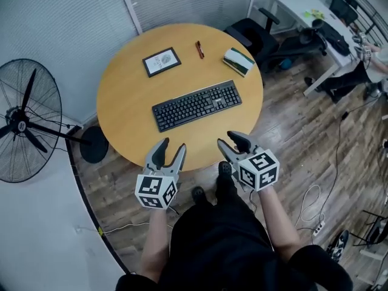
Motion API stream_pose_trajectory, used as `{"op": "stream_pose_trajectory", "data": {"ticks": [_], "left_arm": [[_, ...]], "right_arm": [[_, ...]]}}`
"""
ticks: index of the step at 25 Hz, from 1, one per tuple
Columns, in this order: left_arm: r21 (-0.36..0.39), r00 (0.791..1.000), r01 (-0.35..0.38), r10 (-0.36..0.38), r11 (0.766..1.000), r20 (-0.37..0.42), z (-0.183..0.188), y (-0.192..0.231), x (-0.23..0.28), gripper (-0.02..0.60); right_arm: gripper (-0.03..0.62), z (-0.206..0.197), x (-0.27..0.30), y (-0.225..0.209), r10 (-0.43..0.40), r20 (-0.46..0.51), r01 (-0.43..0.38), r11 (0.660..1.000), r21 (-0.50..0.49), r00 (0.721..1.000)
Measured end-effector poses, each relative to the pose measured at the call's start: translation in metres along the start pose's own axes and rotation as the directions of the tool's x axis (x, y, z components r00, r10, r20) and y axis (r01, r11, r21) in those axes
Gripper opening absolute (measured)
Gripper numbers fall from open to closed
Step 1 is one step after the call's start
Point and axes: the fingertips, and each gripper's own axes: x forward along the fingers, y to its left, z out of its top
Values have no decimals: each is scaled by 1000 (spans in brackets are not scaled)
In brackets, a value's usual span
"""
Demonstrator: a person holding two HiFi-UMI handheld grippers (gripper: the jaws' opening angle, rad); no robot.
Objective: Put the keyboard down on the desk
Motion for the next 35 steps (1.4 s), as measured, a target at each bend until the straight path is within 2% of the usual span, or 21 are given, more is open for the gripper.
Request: {"op": "stream_pose_trajectory", "data": {"ticks": [6,10,20,35], "left_arm": [[37,996,72,-74,997,50,18,-18,-23,169],[61,994,91,-94,994,50,18,-26,-34,138],[69,995,64,-69,996,71,19,-32,-53,49],[85,995,37,-44,996,93,27,-37,-68,0]], "right_arm": [[134,4,-24,31,-26,65,26,1000,2,998],[100,5,-35,50,-22,91,23,1000,-6,996],[65,14,-42,74,7,125,0,998,-58,992],[13,21,-44,92,47,138,-35,996,-86,989]]}}
